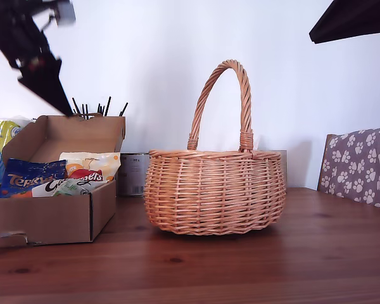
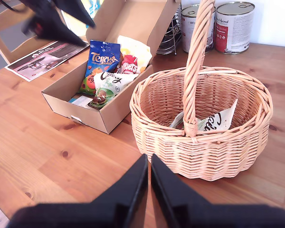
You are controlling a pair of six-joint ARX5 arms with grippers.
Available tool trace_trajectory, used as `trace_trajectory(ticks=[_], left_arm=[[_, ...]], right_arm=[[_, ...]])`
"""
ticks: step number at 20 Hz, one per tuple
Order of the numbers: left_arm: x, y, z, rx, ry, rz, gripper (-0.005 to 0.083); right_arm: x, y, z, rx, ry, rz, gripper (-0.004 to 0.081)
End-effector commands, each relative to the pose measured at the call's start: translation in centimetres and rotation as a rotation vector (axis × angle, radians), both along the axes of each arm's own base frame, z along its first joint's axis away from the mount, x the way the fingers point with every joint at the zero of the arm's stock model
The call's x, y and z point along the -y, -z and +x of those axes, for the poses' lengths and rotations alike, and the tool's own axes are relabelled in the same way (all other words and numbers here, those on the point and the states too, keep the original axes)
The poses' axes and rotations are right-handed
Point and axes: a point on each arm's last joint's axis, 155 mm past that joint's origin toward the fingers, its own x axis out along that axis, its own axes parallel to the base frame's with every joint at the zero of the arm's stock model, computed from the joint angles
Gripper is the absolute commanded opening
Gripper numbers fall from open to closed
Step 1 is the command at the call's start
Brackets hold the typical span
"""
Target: Move the bags of Easter eggs from the cardboard box on the left into the woven basket on the right side.
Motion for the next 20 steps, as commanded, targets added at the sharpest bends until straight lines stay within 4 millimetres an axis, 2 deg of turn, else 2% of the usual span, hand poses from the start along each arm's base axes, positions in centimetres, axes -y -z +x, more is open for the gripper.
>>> trace_trajectory(ticks=[1, 3, 8, 12, 15, 16, 17, 20], left_arm=[[0.1, 2.9, 0.8, -0.038, 0.023, 0.015, 0.0591], [0.2, 4.6, 1.9, -0.037, 0.04, 0.024, 0.0591], [-0.2, 10.2, 2.3, -0.141, 0.033, 0.06, 0.0591], [-0.4, 12.7, 2.6, -0.173, 0.026, 0.078, 0.0591], [-0.7, 14.5, 1.5, -0.247, 0.025, 0.094, 0.0579], [-0.9, 14.9, 0.9, -0.275, 0.023, 0.105, 0.0538], [-1.0, 15.1, 0.4, -0.295, 0.021, 0.11, 0.0456], [-1.3, 14.2, -0.5, -0.314, 0.019, 0.136, 0.0101]], right_arm=[[-0.2, -0.2, -0.1, 0.008, -0.009, 0.003, -0.0012], [-0.2, -0.2, -0.1, 0.009, -0.008, 0.003, -0.0012], [-0.2, -0.2, -0.1, 0.007, -0.008, 0.002, -0.0012], [-0.2, -0.2, -0.1, 0.006, -0.008, 0.002, -0.0012], [-0.2, -0.2, -0.1, 0.005, -0.008, 0.002, -0.0012], [-0.2, -0.2, -0.1, 0.005, -0.008, 0.002, -0.0012], [-0.2, -0.2, -0.1, 0.005, -0.008, 0.002, -0.0012], [-0.2, -0.2, -0.1, 0.006, -0.008, 0.002, -0.0012]])
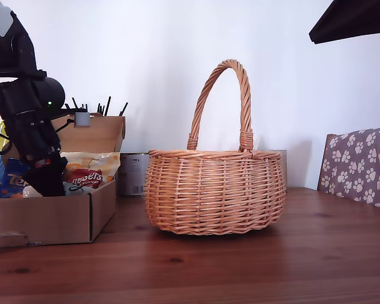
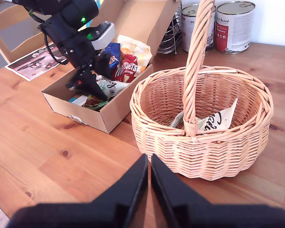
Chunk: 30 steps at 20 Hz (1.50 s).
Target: Move the bags of Easter eggs from the cardboard box on the left into the woven basket on the right side.
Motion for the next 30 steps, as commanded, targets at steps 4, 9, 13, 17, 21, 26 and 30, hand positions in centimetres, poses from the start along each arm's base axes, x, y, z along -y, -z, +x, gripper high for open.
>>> trace_trajectory(ticks=[4, 9, 13, 17, 21, 26, 30], left_arm=[[-0.2, -2.2, -1.5, -0.009, 0.001, 0.022, 0.0021], [-0.2, -8.1, -1.9, 0.094, -0.055, -0.007, -0.0017], [0.8, -13.6, -2.8, 0.156, -0.172, -0.133, -0.0019], [3.9, -19.1, -3.5, 0.195, -0.216, -0.382, -0.0019], [6.9, -20.0, -2.3, 0.28, -0.226, -0.507, -0.0019], [12.2, -19.3, -1.0, 0.417, -0.228, -0.661, -0.0019], [16.7, -20.6, -0.7, 0.523, -0.191, -0.767, -0.0019]], right_arm=[[-0.2, -0.2, -0.1, 0.007, -0.008, 0.002, -0.0012], [-0.2, -0.2, -0.1, 0.007, -0.008, 0.002, -0.0012], [-0.2, -0.2, -0.1, 0.007, -0.008, 0.002, -0.0012], [-0.2, -0.2, -0.1, 0.007, -0.008, 0.002, -0.0012], [-0.2, -0.2, -0.1, 0.007, -0.008, 0.003, -0.0012], [-0.2, -0.2, -0.1, 0.007, -0.008, 0.002, -0.0012], [-0.2, -0.2, -0.1, 0.008, -0.008, 0.003, -0.0012]])
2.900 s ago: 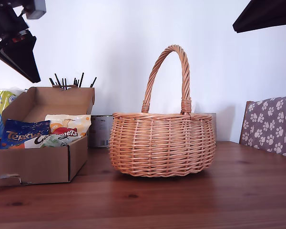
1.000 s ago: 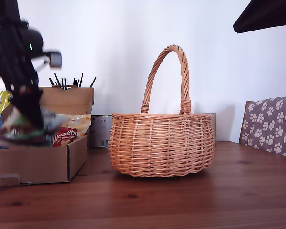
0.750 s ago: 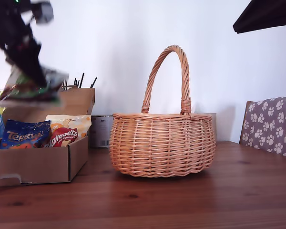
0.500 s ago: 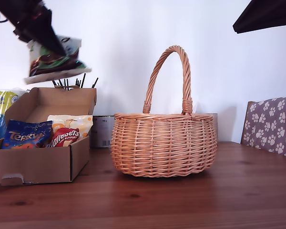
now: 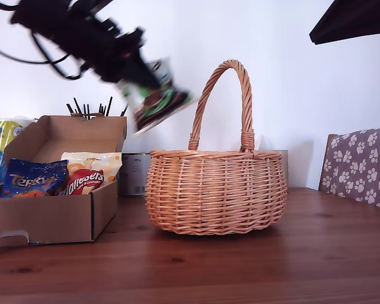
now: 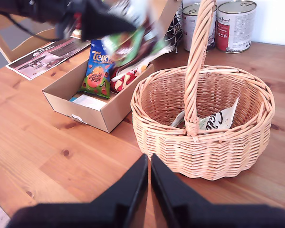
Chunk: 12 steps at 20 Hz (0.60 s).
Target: Move the bags of Easter eggs from the cardboard box on the left into the woven basket on the right side.
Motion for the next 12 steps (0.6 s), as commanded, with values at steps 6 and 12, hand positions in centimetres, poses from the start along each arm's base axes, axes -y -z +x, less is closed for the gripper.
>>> trace_trajectory(ticks=[6, 12], left_arm=[[5.6, 2.8, 1.0, 0.022, 0.03, -0.074, -0.0019], [7.6, 7.2, 1.4, -0.014, 0.037, -0.043, -0.0019]], right_arm=[[-0.2, -0.5, 0.0, 0.019, -0.008, 0.009, -0.0012], [-0.2, -0.5, 0.0, 0.019, -0.008, 0.009, -0.0012]])
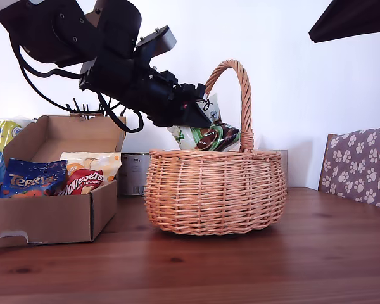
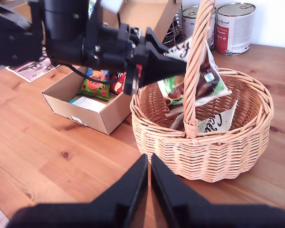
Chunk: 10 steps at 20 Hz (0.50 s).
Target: Move the bags of Easter eggs from the cardboard box on the left into the woven basket on the right side.
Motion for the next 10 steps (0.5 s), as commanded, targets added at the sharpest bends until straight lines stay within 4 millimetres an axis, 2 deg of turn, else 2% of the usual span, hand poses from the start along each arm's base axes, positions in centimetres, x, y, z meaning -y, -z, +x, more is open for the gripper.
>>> trace_trajectory(ticks=[1, 4, 6, 7, 9, 10], left_arm=[[0.3, 1.3, -0.1, -0.024, 0.003, 0.011, -0.0019], [0.4, 2.1, -0.5, -0.055, 0.006, 0.025, 0.0007], [0.3, 2.7, -0.6, -0.082, 0.002, 0.038, 0.0114], [0.1, 3.3, -0.8, -0.102, -0.001, 0.053, 0.0212], [-0.1, 3.7, -0.8, -0.107, -0.006, 0.07, 0.0563], [0.0, 3.5, -0.7, -0.088, -0.003, 0.08, 0.0704]], right_arm=[[-0.2, -0.3, 0.0, 0.012, -0.008, 0.005, -0.0012], [-0.2, -0.3, 0.0, 0.012, -0.008, 0.005, -0.0012], [-0.2, -0.3, 0.0, 0.012, -0.008, 0.005, -0.0012], [-0.2, -0.4, 0.0, 0.012, -0.008, 0.005, -0.0012], [-0.2, -0.3, 0.0, 0.012, -0.008, 0.005, -0.0012], [-0.2, -0.3, 0.0, 0.012, -0.008, 0.005, -0.0012]])
